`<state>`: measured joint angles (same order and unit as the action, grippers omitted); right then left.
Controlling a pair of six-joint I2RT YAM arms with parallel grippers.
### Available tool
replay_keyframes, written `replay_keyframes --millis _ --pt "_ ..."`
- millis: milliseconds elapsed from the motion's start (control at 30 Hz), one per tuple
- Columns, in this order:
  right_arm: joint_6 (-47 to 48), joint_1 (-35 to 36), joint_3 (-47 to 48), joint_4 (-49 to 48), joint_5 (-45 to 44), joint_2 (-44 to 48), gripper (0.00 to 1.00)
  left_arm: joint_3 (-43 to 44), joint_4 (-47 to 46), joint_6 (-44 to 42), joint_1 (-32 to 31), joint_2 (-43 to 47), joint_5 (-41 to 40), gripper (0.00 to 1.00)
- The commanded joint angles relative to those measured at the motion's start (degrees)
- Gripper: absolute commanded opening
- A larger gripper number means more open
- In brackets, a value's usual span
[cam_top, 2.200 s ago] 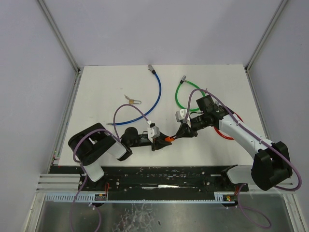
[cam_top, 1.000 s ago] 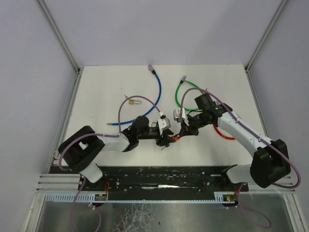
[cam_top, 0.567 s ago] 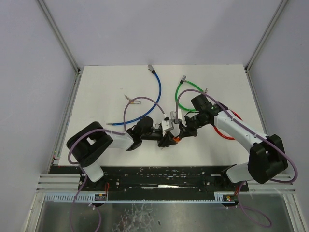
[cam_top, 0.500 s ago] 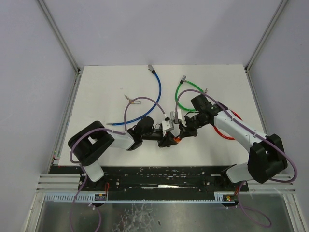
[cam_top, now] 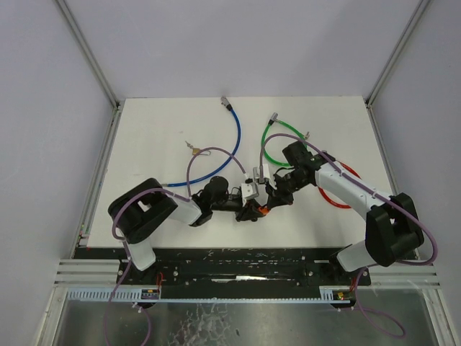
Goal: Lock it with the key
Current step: Lock the lock.
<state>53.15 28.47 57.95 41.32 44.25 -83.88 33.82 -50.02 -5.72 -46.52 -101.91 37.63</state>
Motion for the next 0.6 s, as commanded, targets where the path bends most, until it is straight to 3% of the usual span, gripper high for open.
replay_keyframes --millis 0,567 --pt "-0.21 1.05 2.02 -0.81 7.52 -1.14 0.00 -1.08 -5.13 -3.18 -0.26 -1.84 -3.48 0.00" --pt "-1.28 2.44 -0.26 -3.88 7.06 -3.48 0.00 -3.51 -9.38 -3.14 0.85 -2.54 -2.24 0.00"
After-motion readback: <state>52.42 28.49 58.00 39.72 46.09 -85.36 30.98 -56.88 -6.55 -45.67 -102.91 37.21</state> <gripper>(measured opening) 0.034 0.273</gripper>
